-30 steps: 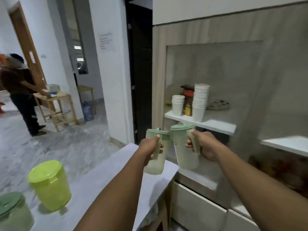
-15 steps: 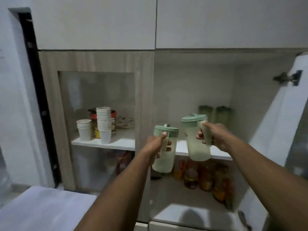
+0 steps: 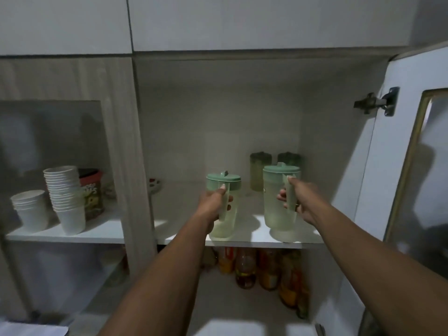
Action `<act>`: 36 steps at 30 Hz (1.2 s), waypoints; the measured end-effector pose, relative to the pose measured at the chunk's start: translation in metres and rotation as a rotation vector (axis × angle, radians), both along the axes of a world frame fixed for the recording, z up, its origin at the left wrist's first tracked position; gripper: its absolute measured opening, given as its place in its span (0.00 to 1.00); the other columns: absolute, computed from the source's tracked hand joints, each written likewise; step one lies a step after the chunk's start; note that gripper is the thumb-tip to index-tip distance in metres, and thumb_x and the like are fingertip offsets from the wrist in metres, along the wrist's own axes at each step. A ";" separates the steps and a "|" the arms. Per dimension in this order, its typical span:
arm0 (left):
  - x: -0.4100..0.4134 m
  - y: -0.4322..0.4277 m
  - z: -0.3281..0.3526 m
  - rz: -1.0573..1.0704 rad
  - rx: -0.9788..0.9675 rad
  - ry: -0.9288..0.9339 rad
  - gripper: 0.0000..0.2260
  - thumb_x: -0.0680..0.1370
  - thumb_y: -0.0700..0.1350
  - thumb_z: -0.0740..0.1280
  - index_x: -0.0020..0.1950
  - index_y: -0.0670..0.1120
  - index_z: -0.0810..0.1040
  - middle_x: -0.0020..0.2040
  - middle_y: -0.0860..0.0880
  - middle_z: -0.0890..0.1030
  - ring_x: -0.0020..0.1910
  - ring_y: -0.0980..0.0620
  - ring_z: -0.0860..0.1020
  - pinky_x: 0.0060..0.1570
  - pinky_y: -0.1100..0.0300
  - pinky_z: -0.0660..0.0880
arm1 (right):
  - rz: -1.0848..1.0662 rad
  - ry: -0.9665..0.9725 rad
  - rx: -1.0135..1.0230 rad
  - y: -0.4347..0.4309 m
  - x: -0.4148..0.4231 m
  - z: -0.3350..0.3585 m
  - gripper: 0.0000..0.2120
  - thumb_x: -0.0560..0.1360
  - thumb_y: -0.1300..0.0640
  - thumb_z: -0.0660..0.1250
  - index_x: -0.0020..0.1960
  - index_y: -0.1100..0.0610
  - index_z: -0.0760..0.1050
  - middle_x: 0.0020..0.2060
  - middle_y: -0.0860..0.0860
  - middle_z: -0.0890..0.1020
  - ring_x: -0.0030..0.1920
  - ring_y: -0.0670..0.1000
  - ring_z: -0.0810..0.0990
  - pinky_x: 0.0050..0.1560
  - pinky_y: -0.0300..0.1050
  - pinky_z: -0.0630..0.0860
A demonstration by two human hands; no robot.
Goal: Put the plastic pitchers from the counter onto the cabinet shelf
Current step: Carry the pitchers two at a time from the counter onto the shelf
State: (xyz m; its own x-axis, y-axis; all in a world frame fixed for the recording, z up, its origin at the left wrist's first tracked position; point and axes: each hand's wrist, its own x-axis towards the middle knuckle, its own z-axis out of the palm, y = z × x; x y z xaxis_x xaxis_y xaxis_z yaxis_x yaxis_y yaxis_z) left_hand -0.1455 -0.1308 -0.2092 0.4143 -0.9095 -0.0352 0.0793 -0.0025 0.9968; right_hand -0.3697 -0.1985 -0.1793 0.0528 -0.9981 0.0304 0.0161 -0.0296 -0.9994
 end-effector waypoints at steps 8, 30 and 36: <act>0.062 -0.127 -0.017 0.036 0.007 -0.028 0.13 0.79 0.54 0.66 0.56 0.46 0.83 0.50 0.48 0.88 0.49 0.46 0.85 0.56 0.49 0.78 | 0.017 -0.025 0.023 -0.119 0.074 -0.031 0.11 0.80 0.53 0.65 0.49 0.60 0.81 0.41 0.57 0.86 0.45 0.57 0.86 0.55 0.57 0.81; 0.145 -0.357 -0.013 -0.093 0.143 -0.007 0.08 0.80 0.47 0.67 0.51 0.44 0.82 0.51 0.44 0.86 0.48 0.45 0.82 0.49 0.54 0.79 | -0.089 -0.054 0.093 -0.338 0.201 -0.044 0.14 0.81 0.56 0.62 0.52 0.67 0.78 0.54 0.63 0.83 0.53 0.60 0.83 0.59 0.55 0.79; 0.136 -0.353 -0.012 -0.049 0.154 -0.087 0.19 0.78 0.59 0.67 0.49 0.43 0.80 0.53 0.43 0.83 0.51 0.43 0.81 0.57 0.47 0.80 | -0.044 0.081 0.125 -0.328 0.195 -0.035 0.18 0.80 0.47 0.61 0.45 0.60 0.78 0.52 0.63 0.83 0.53 0.63 0.82 0.59 0.56 0.78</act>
State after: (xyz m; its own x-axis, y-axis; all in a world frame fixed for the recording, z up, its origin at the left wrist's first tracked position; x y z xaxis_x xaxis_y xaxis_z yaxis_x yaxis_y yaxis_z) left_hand -0.0095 -0.4836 -0.2211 0.3773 -0.9152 -0.1413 -0.0114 -0.1572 0.9875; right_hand -0.1750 -0.5264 -0.2139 0.0065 -0.9953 -0.0965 -0.0638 0.0959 -0.9933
